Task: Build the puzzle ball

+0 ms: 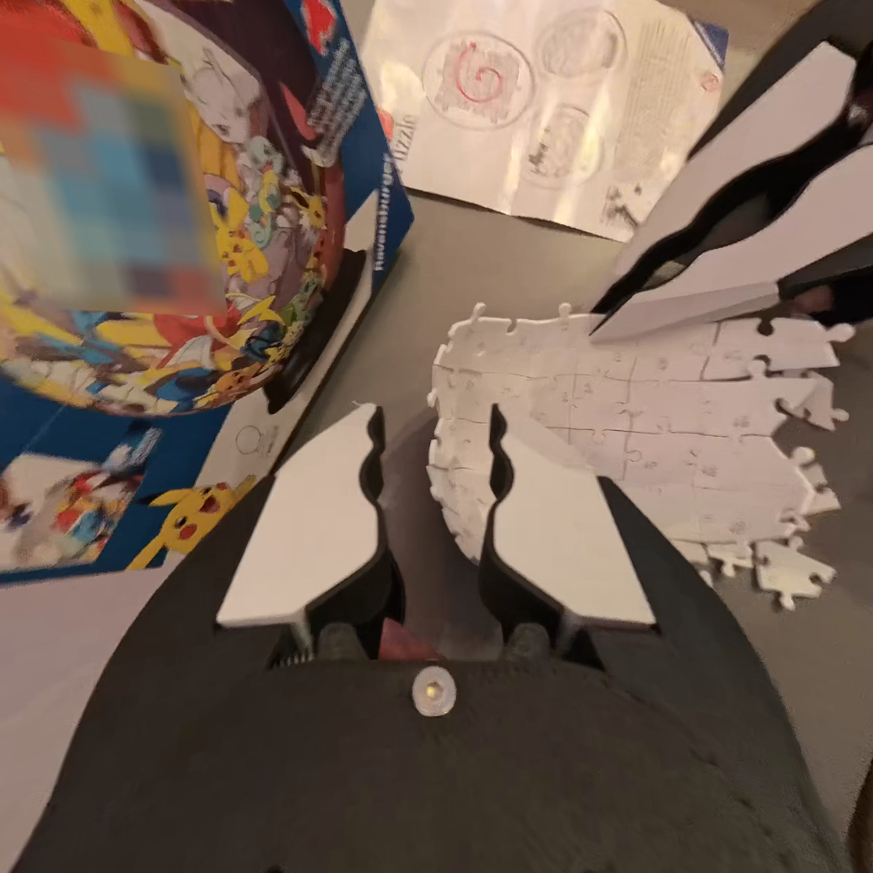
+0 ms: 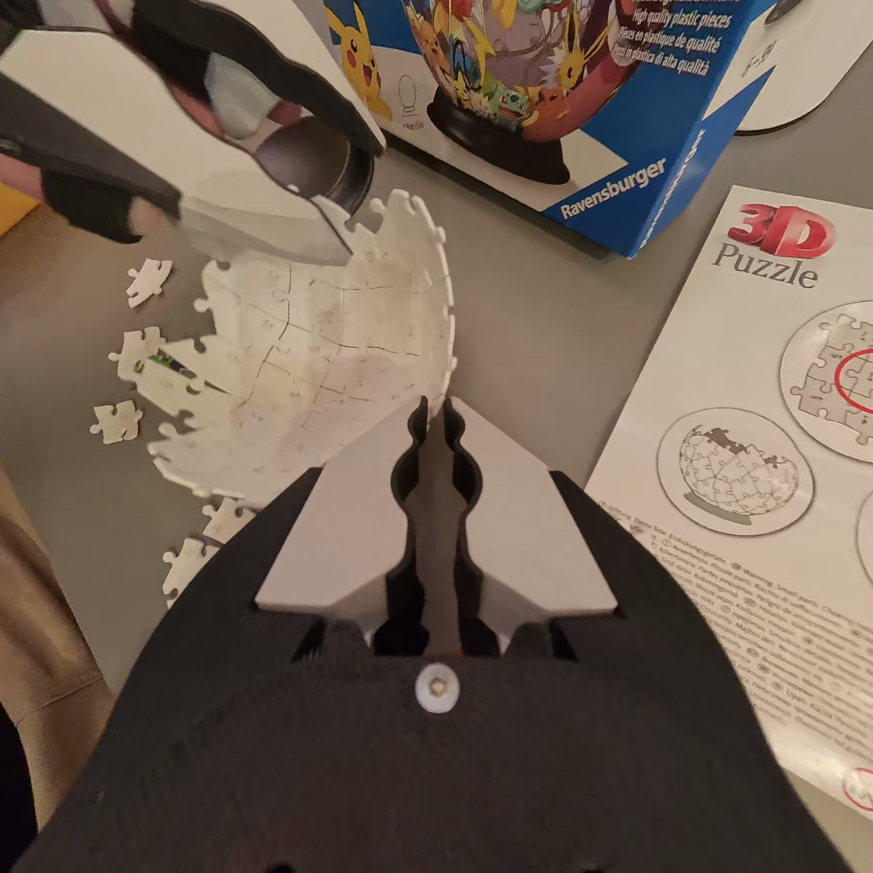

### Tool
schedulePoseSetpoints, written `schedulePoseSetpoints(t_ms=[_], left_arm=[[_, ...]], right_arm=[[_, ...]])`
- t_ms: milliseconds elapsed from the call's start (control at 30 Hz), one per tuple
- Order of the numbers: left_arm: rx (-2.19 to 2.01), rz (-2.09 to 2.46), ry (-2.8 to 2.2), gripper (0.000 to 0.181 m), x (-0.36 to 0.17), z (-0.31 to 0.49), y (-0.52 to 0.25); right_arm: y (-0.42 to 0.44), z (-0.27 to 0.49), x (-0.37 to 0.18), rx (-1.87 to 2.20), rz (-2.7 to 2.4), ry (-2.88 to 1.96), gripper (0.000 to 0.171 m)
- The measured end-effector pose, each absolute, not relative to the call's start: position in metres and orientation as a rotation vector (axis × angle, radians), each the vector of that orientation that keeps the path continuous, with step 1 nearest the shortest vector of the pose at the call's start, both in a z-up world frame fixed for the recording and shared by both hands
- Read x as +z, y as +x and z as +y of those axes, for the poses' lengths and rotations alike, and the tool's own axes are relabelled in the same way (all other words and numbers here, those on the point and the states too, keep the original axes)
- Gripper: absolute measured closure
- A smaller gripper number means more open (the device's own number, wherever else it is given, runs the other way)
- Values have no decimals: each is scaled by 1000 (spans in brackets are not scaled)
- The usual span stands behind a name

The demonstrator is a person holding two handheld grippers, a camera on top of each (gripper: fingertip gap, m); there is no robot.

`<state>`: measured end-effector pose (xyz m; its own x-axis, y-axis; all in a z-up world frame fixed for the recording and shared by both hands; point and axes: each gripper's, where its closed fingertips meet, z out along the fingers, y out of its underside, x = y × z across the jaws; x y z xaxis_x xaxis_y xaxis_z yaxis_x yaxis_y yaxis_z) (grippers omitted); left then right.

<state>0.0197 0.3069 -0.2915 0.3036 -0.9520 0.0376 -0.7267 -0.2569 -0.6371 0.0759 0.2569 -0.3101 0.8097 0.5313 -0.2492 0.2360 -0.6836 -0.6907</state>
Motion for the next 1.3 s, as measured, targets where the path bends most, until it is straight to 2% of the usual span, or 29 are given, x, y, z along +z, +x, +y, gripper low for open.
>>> schedulePoseSetpoints(t_ms=[100,367,433,500,800,1000,1300], left_arm=[[-649,1627,-2047,151,-293,299,28],[-687,1895,-2031,150,-303,296,44],[-727,1879,-2045,165,-302,299,49],[-678,1902,-2026,170,-308,304,49],[-727,1929,-2033,176,-308,301,48],[-751,1916,-2045,178,-304,301,45],[-790,1990,-2103,178,-307,293,34]], right_arm=[[75,256,-310,606,-562,-2317,166],[76,256,-314,655,-550,-2316,167],[76,256,-314,658,-546,-2315,167],[76,256,-314,671,-544,-2312,167],[74,256,-314,698,-543,-2300,167],[105,263,-291,657,-512,-2255,164],[163,249,-319,326,-716,-2403,151]])
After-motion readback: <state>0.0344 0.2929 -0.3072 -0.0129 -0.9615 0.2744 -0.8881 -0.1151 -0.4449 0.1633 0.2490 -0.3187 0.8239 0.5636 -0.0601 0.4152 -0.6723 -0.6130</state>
